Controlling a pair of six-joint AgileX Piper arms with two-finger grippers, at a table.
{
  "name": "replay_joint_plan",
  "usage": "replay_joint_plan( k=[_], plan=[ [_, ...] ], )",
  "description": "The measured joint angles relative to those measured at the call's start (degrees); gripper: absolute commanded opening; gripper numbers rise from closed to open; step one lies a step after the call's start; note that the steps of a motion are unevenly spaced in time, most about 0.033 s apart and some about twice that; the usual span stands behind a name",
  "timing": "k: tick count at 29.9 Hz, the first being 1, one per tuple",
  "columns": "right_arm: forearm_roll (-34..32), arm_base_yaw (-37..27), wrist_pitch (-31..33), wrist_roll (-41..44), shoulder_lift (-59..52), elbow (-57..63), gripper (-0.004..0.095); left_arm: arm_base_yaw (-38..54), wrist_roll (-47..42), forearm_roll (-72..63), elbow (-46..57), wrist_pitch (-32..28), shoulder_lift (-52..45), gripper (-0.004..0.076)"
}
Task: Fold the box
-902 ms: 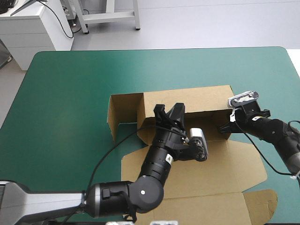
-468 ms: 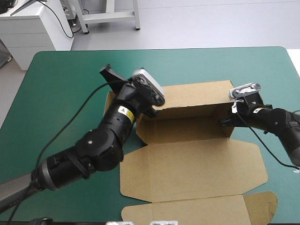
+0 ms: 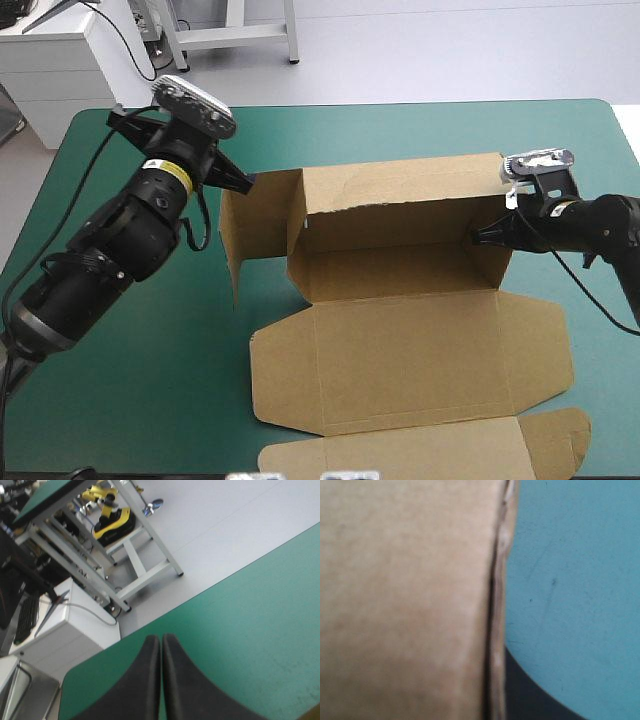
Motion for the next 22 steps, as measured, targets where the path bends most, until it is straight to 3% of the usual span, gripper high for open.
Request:
replay_joint_plan(
  k=[5,10,22],
  plan=[
    [-4.6,5.9,5.0,5.7,2.2,-5.0,0.0002,11.0,4.9,-10.5,0.0,-0.2,-0.8,-0.0001],
    [-6.6,10.6,10.2,9.4,8.8,-11.2,0.0,21.9,15.2,-26.8,0.0,1.0,-1.2,-0.0001],
    [-7.0,11.5,19.3,12.8,24.5,-24.7,0.0,43.8,34.6,-56.9,0.0,8.2,-1.2,-0.0001]
  ],
)
